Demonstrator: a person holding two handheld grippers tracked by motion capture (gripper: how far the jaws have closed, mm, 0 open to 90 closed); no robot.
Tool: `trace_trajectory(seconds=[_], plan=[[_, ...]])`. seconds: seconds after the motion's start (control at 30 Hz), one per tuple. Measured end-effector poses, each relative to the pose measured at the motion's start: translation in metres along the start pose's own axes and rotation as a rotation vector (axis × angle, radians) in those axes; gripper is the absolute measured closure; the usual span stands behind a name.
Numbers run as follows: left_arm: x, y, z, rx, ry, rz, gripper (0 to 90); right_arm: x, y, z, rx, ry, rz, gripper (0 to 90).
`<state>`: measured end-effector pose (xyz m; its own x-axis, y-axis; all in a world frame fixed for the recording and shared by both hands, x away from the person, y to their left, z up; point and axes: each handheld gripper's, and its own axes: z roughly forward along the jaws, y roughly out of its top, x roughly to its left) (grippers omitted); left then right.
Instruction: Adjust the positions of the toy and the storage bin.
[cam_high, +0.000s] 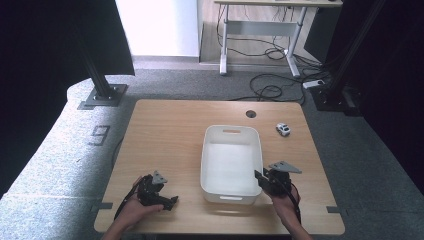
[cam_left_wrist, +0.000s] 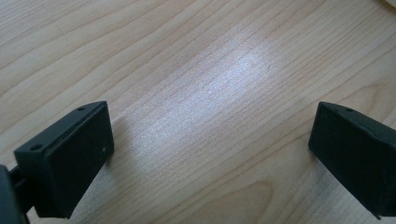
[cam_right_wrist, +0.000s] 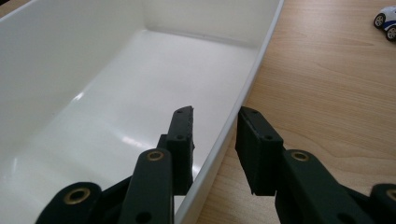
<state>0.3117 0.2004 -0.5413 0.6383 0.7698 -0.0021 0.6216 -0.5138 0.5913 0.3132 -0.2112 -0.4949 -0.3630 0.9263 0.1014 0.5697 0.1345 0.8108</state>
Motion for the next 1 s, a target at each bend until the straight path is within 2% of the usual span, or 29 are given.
trace_trajectory(seconds=[0.13, 0.23, 0.37, 1.0], plan=[[0.000, 0.000, 0.000, 0.000, 0.000, 0.000, 0.2, 0.005, 0.002, 0.002, 0.004, -0.037, 0.002, 69.8], [0.000, 0.000, 0.000, 0.000, -0.001, -0.001, 0.2, 0.006, 0.003, 0.004, 0.001, -0.043, 0.014, 71.8], [0.000, 0.000, 0.000, 0.000, -0.001, 0.001, 0.2, 0.007, 0.003, 0.006, -0.002, -0.039, 0.021, 74.2], [-0.001, 0.000, 0.000, 0.000, -0.002, 0.002, 0.2, 0.005, 0.007, 0.011, -0.011, -0.018, 0.029, 74.6]])
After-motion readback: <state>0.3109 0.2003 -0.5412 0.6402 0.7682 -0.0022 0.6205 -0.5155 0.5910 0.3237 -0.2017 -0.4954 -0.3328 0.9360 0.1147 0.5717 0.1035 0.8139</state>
